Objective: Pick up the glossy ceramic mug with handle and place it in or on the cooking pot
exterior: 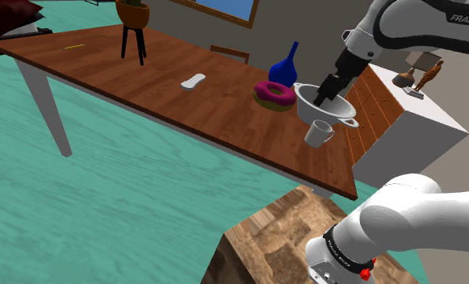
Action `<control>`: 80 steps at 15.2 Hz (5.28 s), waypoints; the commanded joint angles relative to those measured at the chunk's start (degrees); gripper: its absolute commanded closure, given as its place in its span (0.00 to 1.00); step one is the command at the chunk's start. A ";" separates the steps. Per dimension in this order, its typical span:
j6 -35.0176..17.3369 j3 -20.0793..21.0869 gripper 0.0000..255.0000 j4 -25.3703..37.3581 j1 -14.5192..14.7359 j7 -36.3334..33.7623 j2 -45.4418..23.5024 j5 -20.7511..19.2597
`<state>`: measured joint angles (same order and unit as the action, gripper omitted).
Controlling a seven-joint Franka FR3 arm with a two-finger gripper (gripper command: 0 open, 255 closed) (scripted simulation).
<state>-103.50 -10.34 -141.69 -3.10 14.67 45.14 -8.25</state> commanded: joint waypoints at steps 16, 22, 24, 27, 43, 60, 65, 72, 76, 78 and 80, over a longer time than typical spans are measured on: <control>-26.00 -19.91 0.00 -3.66 -2.87 19.24 -22.46 -7.09; -31.57 -22.43 0.00 -4.42 -2.22 21.54 -27.38 -6.04; -33.45 -22.95 0.00 -4.98 -1.96 21.93 -28.75 -5.61; -34.94 -23.35 0.00 -5.40 -1.74 22.28 -29.88 -5.20; -34.94 -23.36 1.00 -5.39 -1.73 22.28 -29.89 -5.19; -19.65 -19.76 1.00 1.93 -2.72 20.71 -21.60 -6.54; -15.46 -18.85 1.00 4.72 -2.72 20.63 -20.16 -6.38; -9.80 -17.72 1.00 9.07 -2.59 20.67 -18.83 -5.97; -6.66 -17.16 1.00 11.79 -2.46 20.77 -18.41 -5.67; -5.11 -16.90 1.00 13.22 -2.38 20.83 -18.28 -5.51; -3.58 -16.65 1.00 14.68 -2.30 20.90 -18.22 -5.34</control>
<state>-107.97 -27.00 -128.00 -5.43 35.36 27.00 -13.69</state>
